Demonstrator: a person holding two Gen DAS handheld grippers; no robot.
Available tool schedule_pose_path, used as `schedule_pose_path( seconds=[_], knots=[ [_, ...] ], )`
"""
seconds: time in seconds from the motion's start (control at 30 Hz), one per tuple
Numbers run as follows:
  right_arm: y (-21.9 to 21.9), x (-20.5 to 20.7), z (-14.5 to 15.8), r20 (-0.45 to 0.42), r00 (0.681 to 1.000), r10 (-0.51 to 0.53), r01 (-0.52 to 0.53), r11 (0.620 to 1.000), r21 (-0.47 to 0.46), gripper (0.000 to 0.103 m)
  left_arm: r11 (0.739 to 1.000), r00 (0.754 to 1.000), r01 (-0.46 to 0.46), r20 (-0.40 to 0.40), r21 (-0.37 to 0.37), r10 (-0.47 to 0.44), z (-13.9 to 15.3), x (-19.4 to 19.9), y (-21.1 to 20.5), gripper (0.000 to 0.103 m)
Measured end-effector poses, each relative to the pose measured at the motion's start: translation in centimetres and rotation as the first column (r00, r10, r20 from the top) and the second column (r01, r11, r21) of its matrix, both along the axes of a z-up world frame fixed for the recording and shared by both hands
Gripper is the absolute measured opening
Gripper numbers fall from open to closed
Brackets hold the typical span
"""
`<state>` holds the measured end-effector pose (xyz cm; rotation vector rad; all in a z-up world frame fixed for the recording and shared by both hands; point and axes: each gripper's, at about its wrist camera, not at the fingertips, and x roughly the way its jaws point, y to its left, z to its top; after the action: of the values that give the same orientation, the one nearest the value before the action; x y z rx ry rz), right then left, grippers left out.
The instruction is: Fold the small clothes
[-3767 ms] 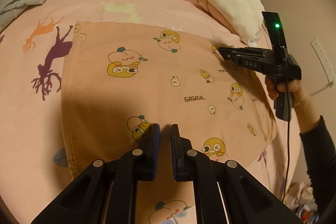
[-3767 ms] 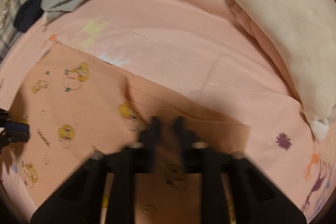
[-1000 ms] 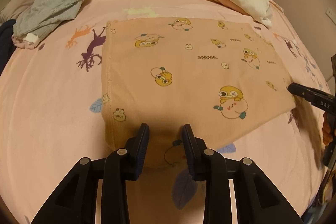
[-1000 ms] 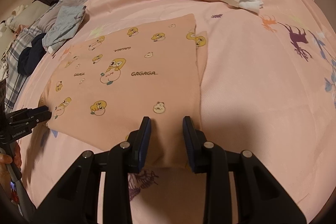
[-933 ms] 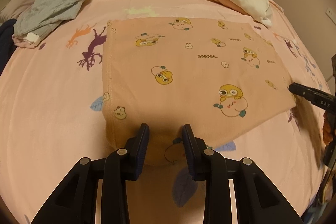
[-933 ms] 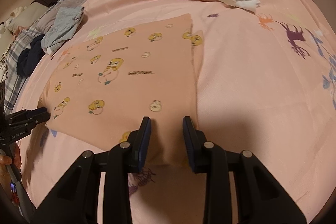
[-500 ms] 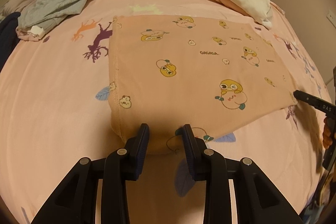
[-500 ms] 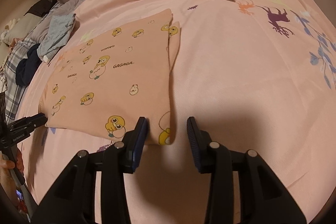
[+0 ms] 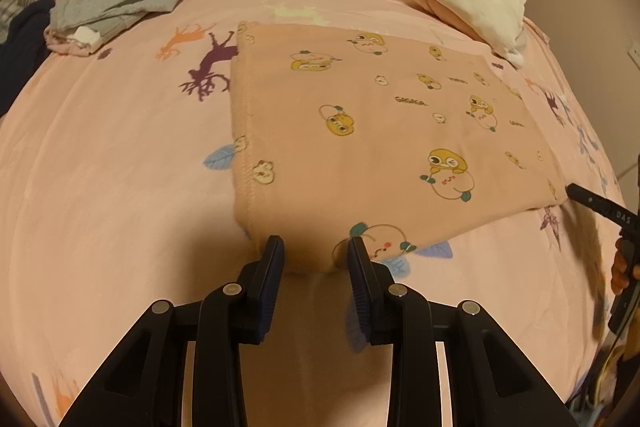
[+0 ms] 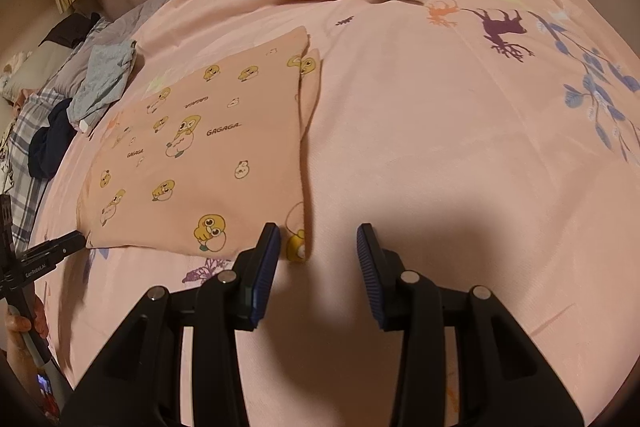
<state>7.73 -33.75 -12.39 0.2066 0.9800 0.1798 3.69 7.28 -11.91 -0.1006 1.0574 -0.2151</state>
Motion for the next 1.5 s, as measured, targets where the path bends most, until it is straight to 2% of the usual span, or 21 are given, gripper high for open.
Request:
schedule_pose_path(
  seconds=[0.07,0.13,0.33,0.43,0.5,0.6,0.8,0.83,1.07,1.2,1.37,1.5],
  knots=[
    [-0.3,-0.3,0.1,0.001,1.000,-0.009,0.009,1.000,0.001,0.040,1.000,1.000,-0.017,-0.008,-0.001,0.017,-0.1,-0.1,0.5,0.046],
    [-0.6,-0.5,0.1,0.001,1.000,-0.017,0.017,1.000,0.004,0.041,0.999,0.999,-0.040,-0.011,-0.005,0.040,-0.2,-0.3,1.0,0.051],
    [-1.0,-1.2,0.6,0.011,0.999,-0.030,0.030,0.999,0.019,0.041,0.993,0.995,-0.091,-0.039,-0.072,0.088,-0.4,-0.8,3.0,0.051],
    [-0.8,-1.6,0.9,0.021,0.999,-0.035,0.034,0.999,0.023,0.041,0.977,0.992,-0.116,-0.074,-0.178,0.104,-0.5,-0.7,4.2,0.053],
    [-0.4,-2.0,1.3,0.036,0.999,-0.027,0.026,0.999,0.032,0.043,0.948,0.987,-0.149,-0.106,-0.282,0.123,-0.8,-0.5,5.2,0.058],
    [0.4,-2.4,2.1,0.061,0.998,-0.008,0.005,0.999,0.049,0.047,0.881,0.977,-0.201,-0.153,-0.429,0.148,-1.3,0.1,6.7,0.059],
    [2.6,-2.5,3.2,0.098,0.994,0.048,-0.055,0.996,0.066,0.052,0.751,0.967,-0.230,-0.235,-0.619,0.102,-2.8,1.5,7.1,0.059],
    [3.2,-2.4,3.4,0.104,0.993,0.064,-0.072,0.995,0.075,0.052,0.739,0.965,-0.234,-0.243,-0.632,0.098,-3.0,1.8,7.0,0.059],
    [6.9,-1.8,3.6,0.116,0.980,0.162,-0.173,0.981,0.086,0.052,0.712,0.964,-0.252,-0.236,-0.655,0.124,-3.3,4.6,7.1,0.059],
    [8.3,-0.9,3.2,0.115,0.975,0.192,-0.203,0.974,0.098,0.052,0.676,0.960,-0.263,-0.253,-0.688,0.116,-3.8,6.9,7.4,0.059],
    [10.9,1.2,2.8,0.112,0.964,0.240,-0.252,0.961,0.113,0.052,0.686,0.964,-0.251,-0.243,-0.683,0.110,-3.6,9.9,6.4,0.059],
    [13.9,3.7,2.5,0.110,0.951,0.290,-0.300,0.950,0.087,0.052,0.701,0.966,-0.238,-0.239,-0.672,0.099,-3.5,11.5,5.7,0.059]
  ],
)
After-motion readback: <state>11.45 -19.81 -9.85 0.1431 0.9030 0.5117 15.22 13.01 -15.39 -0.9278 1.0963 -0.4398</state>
